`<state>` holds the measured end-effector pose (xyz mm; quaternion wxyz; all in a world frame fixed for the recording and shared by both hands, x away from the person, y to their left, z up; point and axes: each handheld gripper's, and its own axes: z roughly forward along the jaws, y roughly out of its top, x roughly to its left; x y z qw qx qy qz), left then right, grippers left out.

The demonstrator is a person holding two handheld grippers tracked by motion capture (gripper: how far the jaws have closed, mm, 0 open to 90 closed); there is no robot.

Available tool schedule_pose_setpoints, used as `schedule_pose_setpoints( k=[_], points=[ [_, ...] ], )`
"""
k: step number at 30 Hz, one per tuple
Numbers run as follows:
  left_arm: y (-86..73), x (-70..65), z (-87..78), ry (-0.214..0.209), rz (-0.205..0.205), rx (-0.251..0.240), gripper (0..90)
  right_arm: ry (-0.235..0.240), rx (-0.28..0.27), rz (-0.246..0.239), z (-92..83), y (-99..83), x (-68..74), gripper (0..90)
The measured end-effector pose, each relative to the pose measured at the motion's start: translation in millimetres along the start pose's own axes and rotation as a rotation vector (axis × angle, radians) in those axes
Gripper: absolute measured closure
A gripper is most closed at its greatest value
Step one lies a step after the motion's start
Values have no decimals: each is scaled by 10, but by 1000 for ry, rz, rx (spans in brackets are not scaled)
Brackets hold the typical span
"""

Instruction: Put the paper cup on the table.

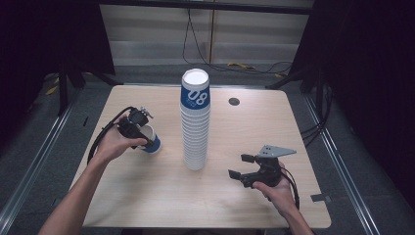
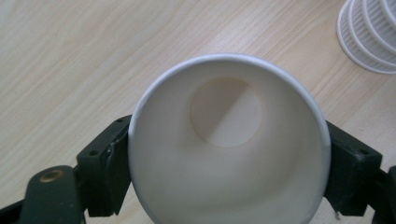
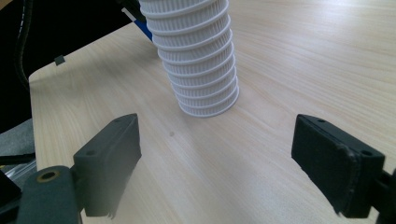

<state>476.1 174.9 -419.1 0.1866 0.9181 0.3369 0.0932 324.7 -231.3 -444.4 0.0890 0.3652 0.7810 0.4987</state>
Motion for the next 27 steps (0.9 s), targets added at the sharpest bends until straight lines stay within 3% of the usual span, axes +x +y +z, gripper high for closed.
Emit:
schedule_pose_setpoints(
  k=[9,12,14,17,18,27],
  points=[
    [45,-25,74,33,-13,-11,147,-3,-4,4,-11,-5,2,157],
    [14,-23,127,27,-31,-47,142,0,-2,4,-10,-7,2,156],
    [-11,-11,170,3,-26,-47,142,4,-1,6,-1,-13,-4,157],
    [-27,-16,198,4,-23,-44,139,6,10,8,21,-22,-1,156],
    [-38,-6,210,-9,-37,-57,137,8,12,5,25,-23,3,157],
    [-109,7,222,-7,-41,-97,139,4,5,10,13,-21,-3,156]
  ],
)
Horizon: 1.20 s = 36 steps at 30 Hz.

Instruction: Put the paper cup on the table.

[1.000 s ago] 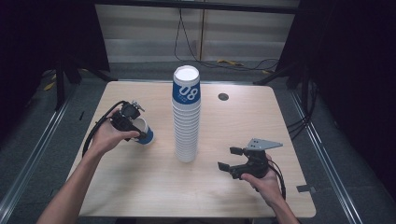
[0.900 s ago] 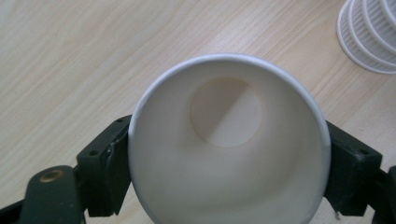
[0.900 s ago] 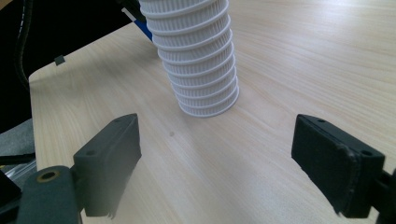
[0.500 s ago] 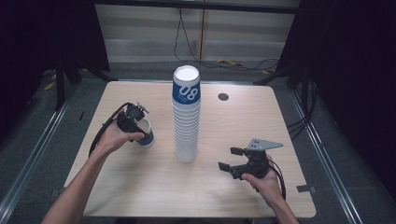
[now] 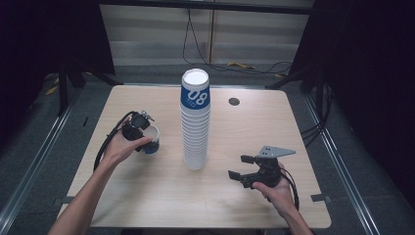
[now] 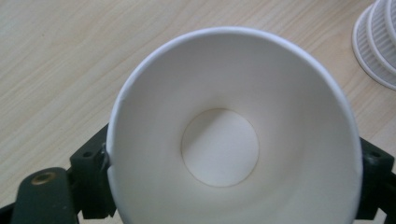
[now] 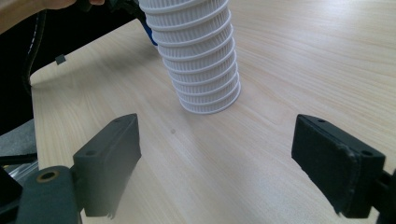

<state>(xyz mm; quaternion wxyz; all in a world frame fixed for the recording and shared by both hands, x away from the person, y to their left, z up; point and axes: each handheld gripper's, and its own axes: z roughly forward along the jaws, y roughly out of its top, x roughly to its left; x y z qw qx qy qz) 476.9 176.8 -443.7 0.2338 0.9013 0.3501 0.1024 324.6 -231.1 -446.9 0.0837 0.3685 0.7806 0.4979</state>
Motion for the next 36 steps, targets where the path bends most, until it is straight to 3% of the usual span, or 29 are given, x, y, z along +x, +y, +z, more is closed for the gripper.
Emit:
schedule_pose_setpoints(
  k=[1,5,8,11,21,27,30,34,36],
  points=[
    [-33,23,10,-14,-8,-12,138,-5,1,-3,-4,0,3,150],
    [-101,25,44,-2,-7,-23,165,-7,2,5,-1,-6,-4,149],
    [-174,42,73,-24,-34,-59,168,-5,1,4,1,-3,-1,150],
    [-242,39,86,-8,-24,-60,171,-3,2,5,4,-5,0,148],
    [-435,67,40,-42,-43,-123,166,-5,7,4,14,-11,-3,147],
    [-536,95,6,-75,-94,-165,166,-5,10,5,17,-14,2,147],
    [-573,86,-13,-57,-97,-172,166,-7,8,10,17,-14,-3,143],
    [-635,58,-50,-67,-107,-211,166,-6,7,7,6,-12,-3,143],
    [-674,21,-50,-53,-90,-210,166,-6,4,12,-1,-11,-2,143]
  ],
)
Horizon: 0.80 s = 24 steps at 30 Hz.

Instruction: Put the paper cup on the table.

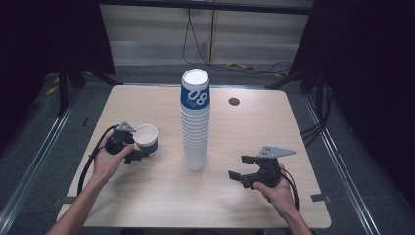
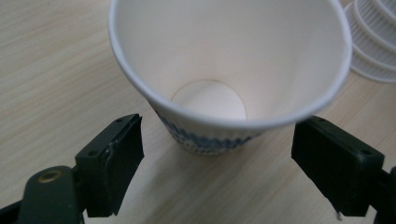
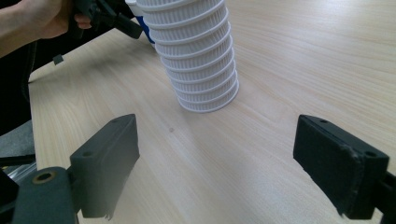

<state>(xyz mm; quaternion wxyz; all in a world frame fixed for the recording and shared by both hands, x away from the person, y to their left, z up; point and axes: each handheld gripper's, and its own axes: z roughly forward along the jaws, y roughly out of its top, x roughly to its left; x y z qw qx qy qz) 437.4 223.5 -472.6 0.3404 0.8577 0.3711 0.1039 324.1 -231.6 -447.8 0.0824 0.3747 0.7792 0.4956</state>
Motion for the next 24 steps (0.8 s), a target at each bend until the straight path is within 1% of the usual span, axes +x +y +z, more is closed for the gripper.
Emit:
schedule_pose_setpoints(
  k=[2,3,4,6,7,8,9,11,12,13,16,18,19,20,21,24],
  points=[
    [-30,-36,-11,1,11,6,166,-3,-1,1,0,-1,-11,143],
    [-39,-54,-24,16,12,7,169,-3,-2,2,3,0,-14,143],
    [-46,-70,-36,22,12,0,168,-4,0,1,5,1,-12,143],
    [-57,-91,-62,10,2,-13,168,-3,4,-1,13,2,-5,143],
    [-61,-104,-69,9,10,-12,167,0,8,-3,16,3,-1,143],
    [-70,-126,-77,3,4,-19,168,1,9,-3,18,5,0,143],
    [-75,-145,-92,11,7,-16,168,1,11,-2,21,6,-1,143],
    [-97,-195,-122,8,6,-25,168,-1,9,-3,19,5,-5,143],
    [-97,-195,-122,8,6,-25,168,-2,10,-2,14,5,-5,143],
    [-134,-219,-149,9,8,-39,168,-5,8,-1,8,6,-5,143],
    [-193,-246,-183,-7,1,-57,168,-9,3,2,-4,3,-3,143],
    [-213,-272,-204,-31,-7,-78,168,-10,3,0,-6,0,-4,143],
    [-220,-298,-216,-42,-11,-90,168,-12,6,0,-7,0,-1,143],
    [-225,-324,-222,-50,-2,-99,168,-12,6,1,-7,0,1,143],
    [-233,-358,-232,-48,5,-102,168,-11,4,3,-5,1,3,143],
    [-281,-456,-234,-62,-5,-118,168,-13,0,0,-10,2,10,143]
  ],
)
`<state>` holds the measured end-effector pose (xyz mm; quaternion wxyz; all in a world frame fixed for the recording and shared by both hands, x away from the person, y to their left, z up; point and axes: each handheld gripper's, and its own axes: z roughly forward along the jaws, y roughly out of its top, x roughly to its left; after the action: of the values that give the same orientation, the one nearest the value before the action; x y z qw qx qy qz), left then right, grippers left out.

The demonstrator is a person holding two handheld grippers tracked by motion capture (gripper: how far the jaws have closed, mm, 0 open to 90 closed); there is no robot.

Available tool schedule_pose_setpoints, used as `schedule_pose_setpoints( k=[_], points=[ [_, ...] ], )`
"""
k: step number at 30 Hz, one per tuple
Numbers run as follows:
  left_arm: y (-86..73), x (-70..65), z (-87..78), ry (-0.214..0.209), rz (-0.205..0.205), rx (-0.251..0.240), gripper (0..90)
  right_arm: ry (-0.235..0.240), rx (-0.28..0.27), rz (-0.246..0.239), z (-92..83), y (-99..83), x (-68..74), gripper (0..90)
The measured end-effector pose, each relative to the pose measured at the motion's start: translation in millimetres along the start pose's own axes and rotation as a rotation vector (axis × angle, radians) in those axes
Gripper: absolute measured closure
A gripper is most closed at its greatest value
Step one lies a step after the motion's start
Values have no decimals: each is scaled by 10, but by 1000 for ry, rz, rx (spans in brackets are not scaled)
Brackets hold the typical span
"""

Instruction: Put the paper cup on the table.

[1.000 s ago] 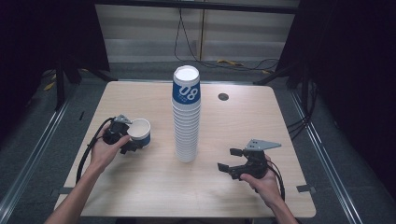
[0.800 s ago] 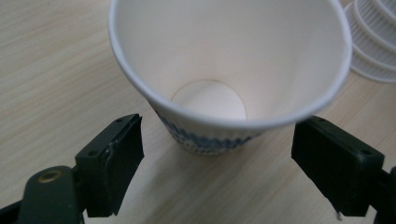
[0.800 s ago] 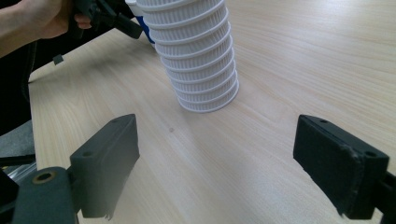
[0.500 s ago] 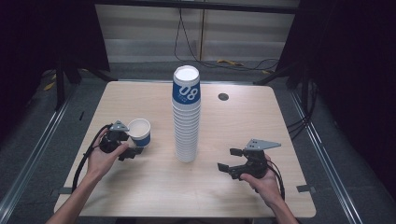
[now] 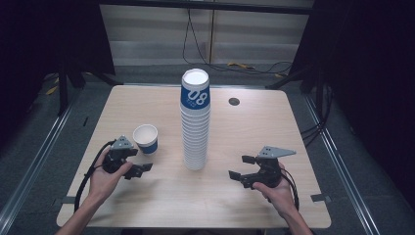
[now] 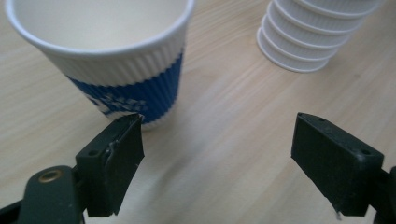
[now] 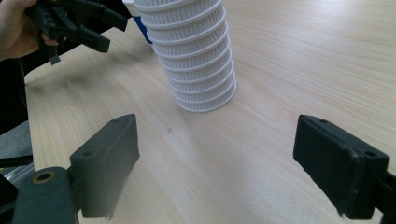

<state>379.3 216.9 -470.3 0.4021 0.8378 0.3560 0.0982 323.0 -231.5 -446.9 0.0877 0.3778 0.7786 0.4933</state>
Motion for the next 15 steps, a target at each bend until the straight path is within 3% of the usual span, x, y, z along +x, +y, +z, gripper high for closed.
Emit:
schedule_pose_setpoints(
  k=[3,6,11,15],
  points=[
    [-29,-96,-4,-25,0,-30,168,-2,-5,3,-5,0,-4,143],
    [-39,-193,-32,-64,6,-101,167,-7,-12,3,-9,-1,1,144],
    [-45,-367,-54,-70,23,-142,167,-36,-20,1,-18,-3,19,146],
    [-71,-493,-22,-86,8,-153,167,-65,-43,-13,-25,-6,61,148]
  ],
)
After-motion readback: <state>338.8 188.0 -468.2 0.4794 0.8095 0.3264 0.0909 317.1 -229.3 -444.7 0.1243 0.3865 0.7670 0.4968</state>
